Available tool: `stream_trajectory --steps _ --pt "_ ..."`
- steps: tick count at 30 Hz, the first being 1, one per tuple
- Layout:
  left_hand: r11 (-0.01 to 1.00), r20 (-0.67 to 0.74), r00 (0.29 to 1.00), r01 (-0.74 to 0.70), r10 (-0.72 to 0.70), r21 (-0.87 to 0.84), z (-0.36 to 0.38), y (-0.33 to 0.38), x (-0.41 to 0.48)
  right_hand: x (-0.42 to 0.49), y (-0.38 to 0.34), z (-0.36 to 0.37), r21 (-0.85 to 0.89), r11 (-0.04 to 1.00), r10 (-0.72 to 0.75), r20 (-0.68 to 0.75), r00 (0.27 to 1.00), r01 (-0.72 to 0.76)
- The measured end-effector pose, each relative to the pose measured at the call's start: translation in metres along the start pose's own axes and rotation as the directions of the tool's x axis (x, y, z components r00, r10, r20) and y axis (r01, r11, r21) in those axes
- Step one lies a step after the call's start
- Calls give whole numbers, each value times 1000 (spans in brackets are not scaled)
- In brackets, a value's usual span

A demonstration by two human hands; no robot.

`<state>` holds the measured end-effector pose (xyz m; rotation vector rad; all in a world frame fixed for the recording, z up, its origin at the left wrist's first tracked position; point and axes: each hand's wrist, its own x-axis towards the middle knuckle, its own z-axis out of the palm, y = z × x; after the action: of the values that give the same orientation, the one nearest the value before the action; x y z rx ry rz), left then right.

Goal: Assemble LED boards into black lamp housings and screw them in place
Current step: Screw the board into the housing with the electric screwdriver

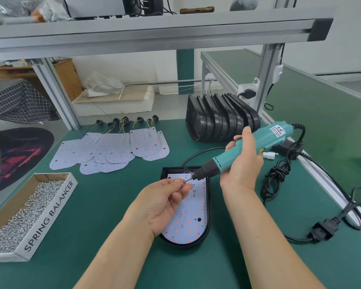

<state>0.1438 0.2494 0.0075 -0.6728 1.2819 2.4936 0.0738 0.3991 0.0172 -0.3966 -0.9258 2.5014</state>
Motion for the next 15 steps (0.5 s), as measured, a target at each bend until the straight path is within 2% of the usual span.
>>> stream_trajectory --steps 11,13,15 --pt "999 -30 999 -37 37 7 3 -3 1 -1 0 0 -27 999 -20 12 1000 20" --pt "995 -55 993 -100 101 6 7 -7 1 -2 0 1 -33 999 -24 8 1000 25" --pt "972 -110 966 -228 234 65 12 -17 2 -2 0 2 -39 999 -26 -6 1000 25"
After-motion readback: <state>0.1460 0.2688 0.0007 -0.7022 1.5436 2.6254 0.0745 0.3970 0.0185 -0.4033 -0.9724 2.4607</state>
